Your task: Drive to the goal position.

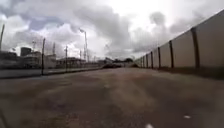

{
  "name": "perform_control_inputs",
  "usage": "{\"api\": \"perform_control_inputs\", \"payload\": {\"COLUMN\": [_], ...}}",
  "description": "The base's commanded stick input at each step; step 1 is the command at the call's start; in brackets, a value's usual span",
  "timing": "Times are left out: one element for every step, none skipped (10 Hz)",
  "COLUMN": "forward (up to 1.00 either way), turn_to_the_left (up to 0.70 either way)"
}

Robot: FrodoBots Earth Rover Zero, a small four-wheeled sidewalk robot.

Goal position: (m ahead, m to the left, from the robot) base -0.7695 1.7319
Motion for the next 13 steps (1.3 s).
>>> {"api": "perform_control_inputs", "payload": {"forward": [0.3,0.3,0.3,0.3,0.3,0.3,0.3,0.3,0.3,0.3,0.3,0.3,0.3], "turn_to_the_left": [0.0,0.0,0.0,0.0,0.0,0.0,0.0,0.0,0.0,0.0,0.0,0.0,0.0]}}
